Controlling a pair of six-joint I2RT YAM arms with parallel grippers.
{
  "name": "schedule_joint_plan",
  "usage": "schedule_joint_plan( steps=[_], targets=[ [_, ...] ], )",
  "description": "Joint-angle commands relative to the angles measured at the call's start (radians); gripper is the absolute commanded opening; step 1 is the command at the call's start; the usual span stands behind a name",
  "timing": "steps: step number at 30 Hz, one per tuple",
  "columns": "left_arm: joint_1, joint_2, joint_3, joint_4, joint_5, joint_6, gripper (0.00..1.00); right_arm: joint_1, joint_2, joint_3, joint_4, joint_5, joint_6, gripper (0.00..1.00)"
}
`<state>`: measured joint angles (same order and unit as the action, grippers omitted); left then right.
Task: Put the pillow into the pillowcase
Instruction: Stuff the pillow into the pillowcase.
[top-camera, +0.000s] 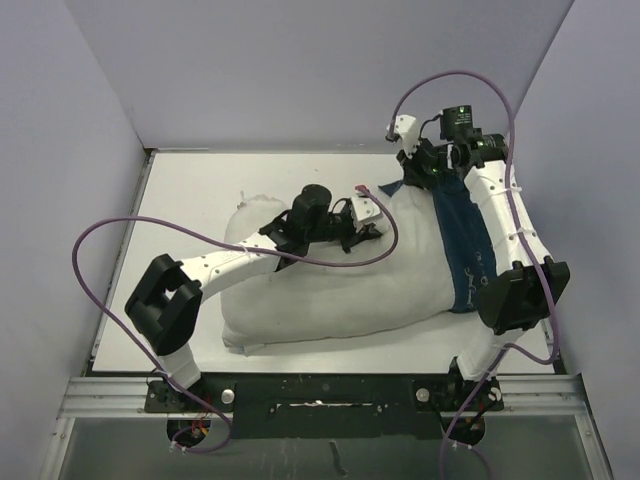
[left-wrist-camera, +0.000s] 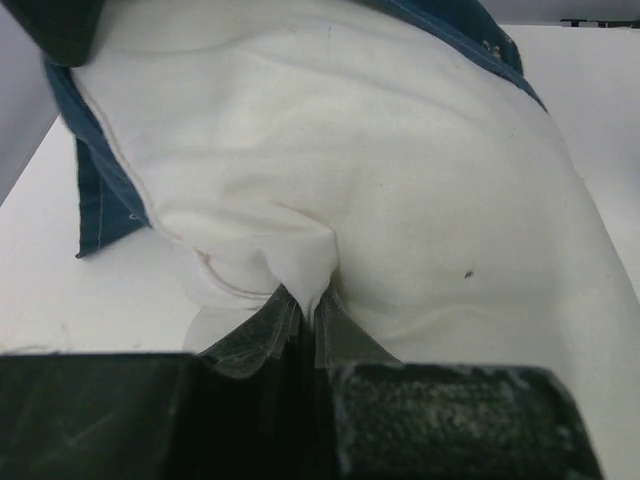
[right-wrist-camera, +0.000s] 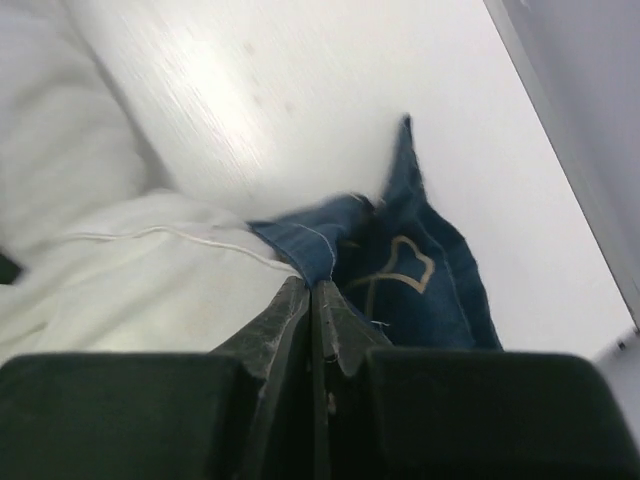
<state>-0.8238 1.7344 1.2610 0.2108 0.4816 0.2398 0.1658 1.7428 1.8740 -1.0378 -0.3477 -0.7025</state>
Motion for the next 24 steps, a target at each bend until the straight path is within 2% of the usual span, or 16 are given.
schedule_joint_plan(
  steps=[1, 5, 8, 10, 12, 15, 18, 20, 23, 24],
  targets=[
    [0.04, -0.044, 0.058, 0.064, 0.086, -0.041, 0.0, 0.078, -0.034, 0.126, 0.064, -0.413, 0.226, 0.0],
    [0.104, -0.035, 0.077, 0.112, 0.114, -0.075, 0.0, 0.109, -0.05, 0.106, 0.207, -0.647, 0.446, 0.0],
    [0.159, -0.037, 0.055, 0.203, 0.127, -0.138, 0.0, 0.11, -0.082, 0.002, 0.404, -0.772, 0.66, 0.0],
    [0.19, -0.041, 0.024, 0.28, 0.132, -0.192, 0.0, 0.118, -0.099, -0.082, 0.463, -0.722, 0.691, 0.0],
    [0.228, -0.035, -0.02, 0.395, 0.149, -0.283, 0.0, 0.123, -0.084, -0.152, 0.452, -0.565, 0.641, 0.02],
    [0.277, 0.007, -0.077, 0.525, 0.158, -0.431, 0.0, 0.114, -0.011, -0.175, 0.41, -0.447, 0.521, 0.14],
    [0.3, 0.039, -0.112, 0.58, 0.158, -0.504, 0.0, 0.107, 0.032, -0.107, 0.388, -0.481, 0.44, 0.31],
    [0.305, 0.046, -0.123, 0.576, 0.137, -0.52, 0.0, 0.095, 0.041, -0.013, 0.343, -0.578, 0.356, 0.51],
    [0.308, 0.048, -0.131, 0.553, 0.098, -0.531, 0.0, 0.053, 0.053, 0.144, 0.21, -0.814, 0.19, 0.9],
    [0.307, 0.048, -0.134, 0.549, 0.091, -0.533, 0.0, 0.04, 0.048, 0.177, 0.183, -0.848, 0.156, 0.99]
  ],
)
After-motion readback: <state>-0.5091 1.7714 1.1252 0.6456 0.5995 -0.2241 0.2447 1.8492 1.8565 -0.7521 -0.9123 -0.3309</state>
